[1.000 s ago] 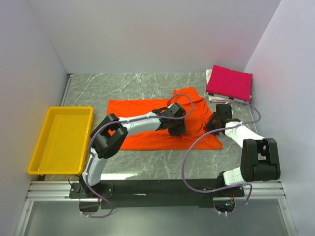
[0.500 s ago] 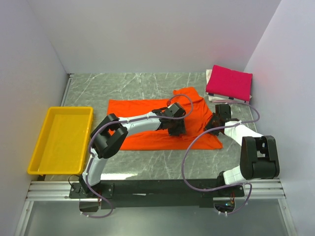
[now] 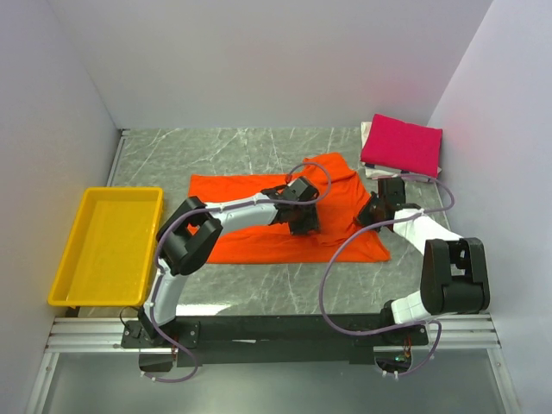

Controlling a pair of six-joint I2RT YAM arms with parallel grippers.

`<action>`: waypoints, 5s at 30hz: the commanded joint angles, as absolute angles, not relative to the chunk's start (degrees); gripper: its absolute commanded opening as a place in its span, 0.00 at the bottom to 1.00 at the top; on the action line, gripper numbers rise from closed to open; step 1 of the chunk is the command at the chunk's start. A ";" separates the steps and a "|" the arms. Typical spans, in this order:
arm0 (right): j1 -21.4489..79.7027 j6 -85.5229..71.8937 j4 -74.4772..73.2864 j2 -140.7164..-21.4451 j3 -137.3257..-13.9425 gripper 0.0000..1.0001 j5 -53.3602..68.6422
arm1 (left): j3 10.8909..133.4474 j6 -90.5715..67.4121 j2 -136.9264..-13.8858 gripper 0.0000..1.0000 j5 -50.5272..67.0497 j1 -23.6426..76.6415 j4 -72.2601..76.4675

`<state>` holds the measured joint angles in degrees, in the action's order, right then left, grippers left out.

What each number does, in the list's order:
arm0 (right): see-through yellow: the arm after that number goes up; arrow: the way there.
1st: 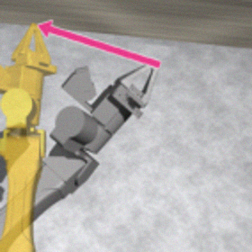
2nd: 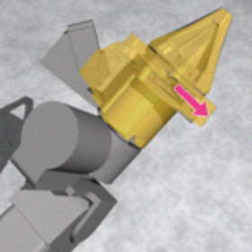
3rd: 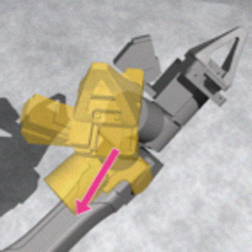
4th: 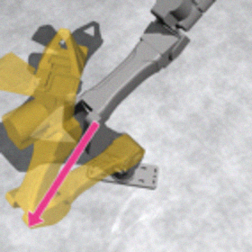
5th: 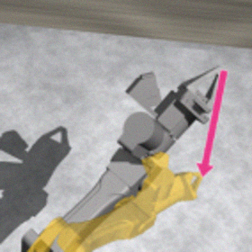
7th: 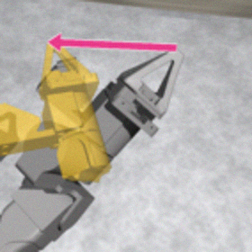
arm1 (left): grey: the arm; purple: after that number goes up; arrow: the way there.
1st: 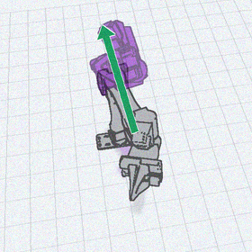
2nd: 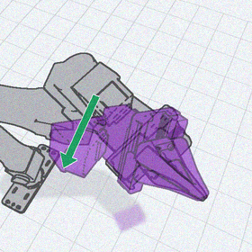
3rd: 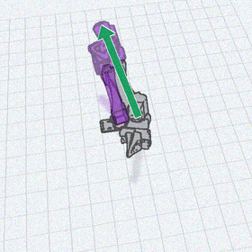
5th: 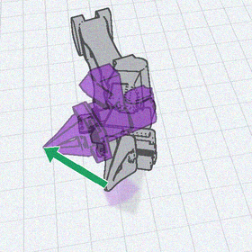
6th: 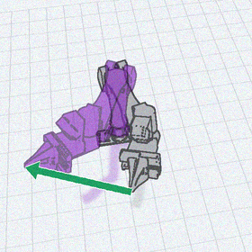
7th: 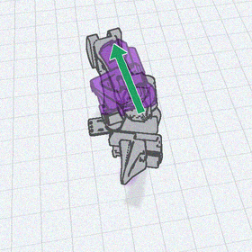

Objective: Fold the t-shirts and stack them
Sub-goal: Fold the tshirt

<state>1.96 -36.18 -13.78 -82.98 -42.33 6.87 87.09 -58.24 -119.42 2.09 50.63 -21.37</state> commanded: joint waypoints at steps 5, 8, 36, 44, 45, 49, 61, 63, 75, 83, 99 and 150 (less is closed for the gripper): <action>3.34 -39.37 -11.60 -85.07 -51.50 0.00 10.81 | 87.80 -57.48 -117.86 0.51 2.72 47.82 -19.52; 3.78 -39.99 -11.43 -87.97 -54.48 0.00 11.51 | 88.24 -57.39 -118.48 0.51 3.16 47.11 -19.77; 5.01 -47.20 -8.44 -101.70 -64.78 0.23 11.78 | 78.57 -50.10 -108.54 0.41 7.29 46.23 -14.59; 4.40 -45.18 -11.77 -89.49 -58.63 0.60 5.81 | 81.12 -47.99 -112.23 0.29 9.67 49.13 -14.59; 4.31 -45.18 -12.04 -86.69 -56.62 0.60 5.54 | 81.65 -47.73 -112.76 0.28 10.02 49.39 -14.50; 3.87 -44.83 -13.71 -79.91 -51.25 0.57 2.99 | 83.93 -46.94 -114.87 0.23 11.16 50.97 -15.11; 0.88 -46.76 -13.71 -67.94 -33.14 0.29 1.49 | 92.90 -46.84 -123.22 0.24 9.59 52.12 -15.91; 0.35 -46.85 -13.54 -67.24 -31.21 0.29 1.67 | 94.04 -46.93 -124.27 0.24 8.44 51.95 -16.08; -5.18 -46.14 -15.47 -65.13 -25.84 0.28 2.81 | 95.01 -50.19 -126.65 0.25 8.35 44.65 -14.06; -10.98 -44.92 -16.44 -63.20 -22.95 0.28 5.01 | 99.32 -51.24 -128.76 0.26 9.58 42.10 -16.52; -9.59 -39.64 -21.18 -52.91 -29.61 0.28 4.13 | 75.08 -64.05 -98.98 0.55 -14.22 31.13 -31.28; -4.48 -46.23 -26.45 -61.89 -22.85 0.85 5.71 | 28.39 -70.14 -72.44 0.53 -8.96 6.15 -29.70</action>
<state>-3.55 -48.40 -17.28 -63.20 -25.32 8.32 31.88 -72.23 -73.56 -4.16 6.94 -18.41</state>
